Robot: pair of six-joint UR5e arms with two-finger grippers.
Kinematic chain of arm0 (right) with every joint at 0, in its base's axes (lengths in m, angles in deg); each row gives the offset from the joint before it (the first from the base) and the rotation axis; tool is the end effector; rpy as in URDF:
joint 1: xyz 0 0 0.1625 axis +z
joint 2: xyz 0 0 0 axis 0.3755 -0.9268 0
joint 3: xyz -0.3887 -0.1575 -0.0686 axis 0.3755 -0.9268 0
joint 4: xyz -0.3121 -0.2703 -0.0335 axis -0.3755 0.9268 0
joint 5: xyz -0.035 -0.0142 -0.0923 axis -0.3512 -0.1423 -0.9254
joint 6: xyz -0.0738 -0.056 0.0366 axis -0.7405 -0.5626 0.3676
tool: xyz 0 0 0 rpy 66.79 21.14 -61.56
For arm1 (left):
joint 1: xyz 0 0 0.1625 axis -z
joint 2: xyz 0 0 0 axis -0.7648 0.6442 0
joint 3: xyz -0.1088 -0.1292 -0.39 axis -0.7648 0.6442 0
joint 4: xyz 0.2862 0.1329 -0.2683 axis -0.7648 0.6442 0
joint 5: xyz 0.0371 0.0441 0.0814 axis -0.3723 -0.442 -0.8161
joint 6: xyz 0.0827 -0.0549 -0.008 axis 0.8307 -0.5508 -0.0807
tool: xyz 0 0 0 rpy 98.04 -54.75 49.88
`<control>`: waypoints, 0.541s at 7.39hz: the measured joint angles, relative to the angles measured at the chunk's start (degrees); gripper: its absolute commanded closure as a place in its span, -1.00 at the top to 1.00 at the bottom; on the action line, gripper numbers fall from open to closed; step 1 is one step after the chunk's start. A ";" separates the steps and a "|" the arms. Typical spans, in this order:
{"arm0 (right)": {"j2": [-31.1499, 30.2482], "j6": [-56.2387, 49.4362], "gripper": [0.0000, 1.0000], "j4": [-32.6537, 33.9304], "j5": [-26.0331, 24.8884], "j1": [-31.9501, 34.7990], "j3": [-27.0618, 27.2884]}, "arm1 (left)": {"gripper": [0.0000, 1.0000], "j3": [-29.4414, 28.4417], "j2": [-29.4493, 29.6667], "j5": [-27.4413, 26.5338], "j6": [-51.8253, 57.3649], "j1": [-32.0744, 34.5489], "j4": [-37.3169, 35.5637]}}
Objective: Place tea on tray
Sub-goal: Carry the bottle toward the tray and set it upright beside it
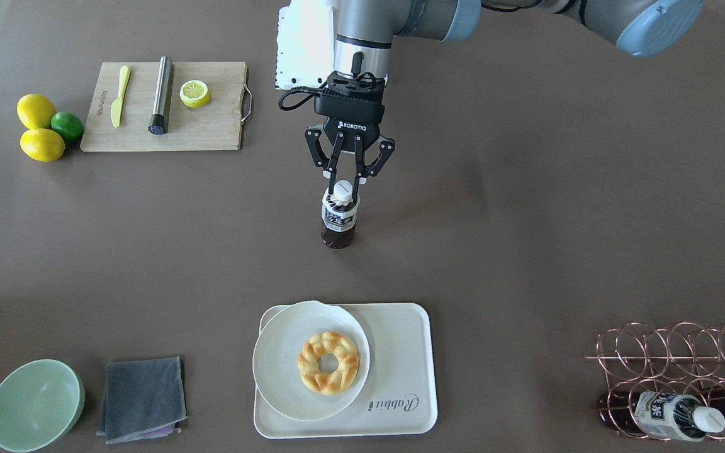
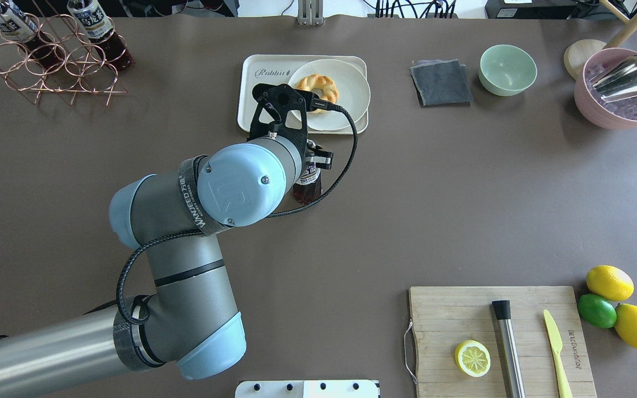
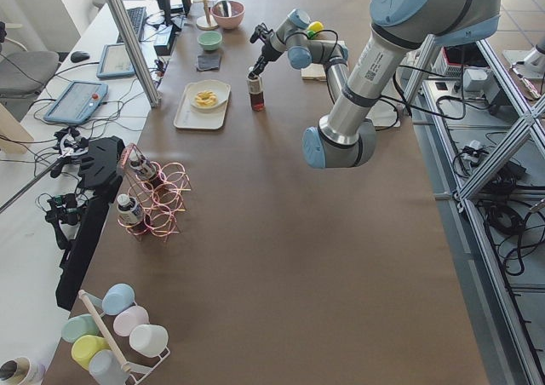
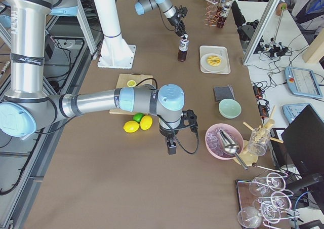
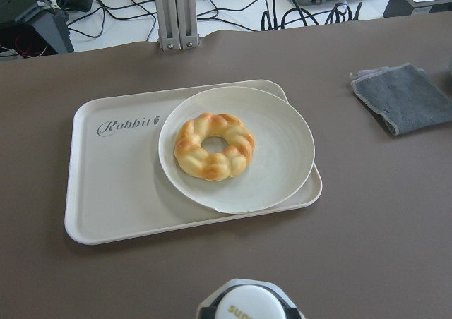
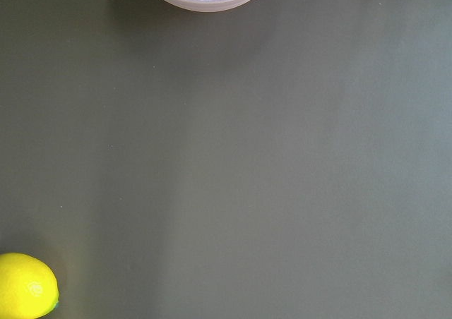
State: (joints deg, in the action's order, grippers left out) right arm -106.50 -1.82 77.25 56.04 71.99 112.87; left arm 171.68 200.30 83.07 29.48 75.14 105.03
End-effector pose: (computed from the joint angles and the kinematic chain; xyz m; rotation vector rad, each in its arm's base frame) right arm 0.0967 -0.4211 0.5868 0.0946 -0.7294 -0.2281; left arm 0.5196 -0.4207 0.1043 0.7054 0.8514 -0.0749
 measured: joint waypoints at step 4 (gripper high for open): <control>0.45 0.54 1.00 -1.39 3.73 -0.99 1.02 | 0.96 3.18 -2.36 -0.36 2.11 0.32 -0.32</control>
State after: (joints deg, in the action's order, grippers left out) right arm -106.06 -1.28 75.86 59.77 71.00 113.89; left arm 174.87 197.94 82.72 31.59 75.46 104.71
